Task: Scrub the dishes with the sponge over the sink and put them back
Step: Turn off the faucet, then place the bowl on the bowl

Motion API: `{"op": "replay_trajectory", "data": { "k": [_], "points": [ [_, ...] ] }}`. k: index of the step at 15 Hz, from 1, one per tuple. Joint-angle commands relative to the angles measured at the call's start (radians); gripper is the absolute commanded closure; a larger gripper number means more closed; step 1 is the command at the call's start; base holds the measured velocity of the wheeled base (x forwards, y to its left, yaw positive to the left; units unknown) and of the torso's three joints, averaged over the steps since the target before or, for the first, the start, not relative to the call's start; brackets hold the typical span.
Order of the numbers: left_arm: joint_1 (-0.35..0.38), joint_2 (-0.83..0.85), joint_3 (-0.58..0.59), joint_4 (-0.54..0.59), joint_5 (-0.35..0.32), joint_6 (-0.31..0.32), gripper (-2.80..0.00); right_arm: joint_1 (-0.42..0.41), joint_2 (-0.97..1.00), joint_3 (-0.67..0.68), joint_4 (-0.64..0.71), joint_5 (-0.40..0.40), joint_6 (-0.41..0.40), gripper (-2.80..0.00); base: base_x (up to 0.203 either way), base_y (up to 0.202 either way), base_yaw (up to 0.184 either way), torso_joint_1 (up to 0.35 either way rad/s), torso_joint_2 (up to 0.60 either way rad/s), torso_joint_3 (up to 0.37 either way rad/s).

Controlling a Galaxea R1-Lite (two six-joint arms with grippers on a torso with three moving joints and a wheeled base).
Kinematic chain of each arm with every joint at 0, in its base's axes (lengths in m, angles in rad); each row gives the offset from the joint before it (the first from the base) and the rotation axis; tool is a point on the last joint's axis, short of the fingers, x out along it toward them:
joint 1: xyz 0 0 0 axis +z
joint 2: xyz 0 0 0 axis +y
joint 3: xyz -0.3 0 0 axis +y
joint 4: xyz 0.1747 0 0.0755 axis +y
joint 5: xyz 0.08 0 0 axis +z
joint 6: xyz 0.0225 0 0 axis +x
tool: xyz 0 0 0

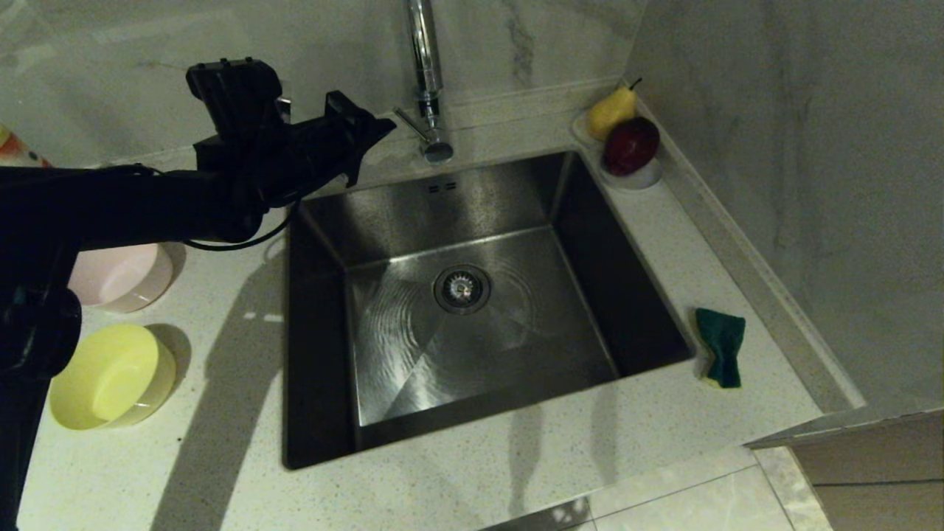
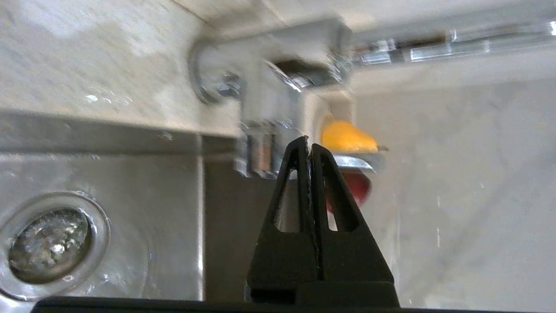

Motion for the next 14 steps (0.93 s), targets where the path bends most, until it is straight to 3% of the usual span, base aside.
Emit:
{"op": "replay_trajectory", "data": {
  "k": [1, 3, 7, 8, 10, 12, 14],
  "points": [
    [0.001, -0.113, 0.066, -0.007, 0.002, -0.004, 0.00, 0.000, 0.001, 0.000, 0.000, 0.000, 0.000, 0.00, 0.000, 0.000, 0.000, 0.000, 0.00, 0.000],
    [0.001, -0.222, 0.149, -0.004, 0.010, 0.020, 0.00, 0.000, 0.001, 0.000, 0.000, 0.000, 0.000, 0.00, 0.000, 0.000, 0.000, 0.000, 0.00, 0.000],
    [0.000, -0.517, 0.389, 0.066, 0.042, 0.275, 0.00, 0.000, 0.001, 0.000, 0.000, 0.000, 0.000, 0.00, 0.000, 0.000, 0.000, 0.000, 0.00, 0.000],
    [-0.001, -0.595, 0.445, 0.116, 0.086, 0.374, 0.00, 0.000, 0.001, 0.000, 0.000, 0.000, 0.000, 0.00, 0.000, 0.000, 0.000, 0.000, 0.00, 0.000],
    [-0.004, -0.746, 0.604, 0.180, 0.238, 0.578, 0.00, 0.000, 0.001, 0.000, 0.000, 0.000, 0.000, 0.00, 0.000, 0.000, 0.000, 0.000, 0.00, 0.000],
    [-0.005, -0.912, 0.754, 0.202, 0.359, 0.706, 0.00, 0.000, 0.001, 0.000, 0.000, 0.000, 0.000, 0.00, 0.000, 0.000, 0.000, 0.000, 0.00, 0.000],
    [-0.004, -1.084, 0.890, 0.217, 0.438, 0.788, 0.00, 0.000, 0.001, 0.000, 0.000, 0.000, 0.000, 0.00, 0.000, 0.000, 0.000, 0.000, 0.00, 0.000]
  ]
}}
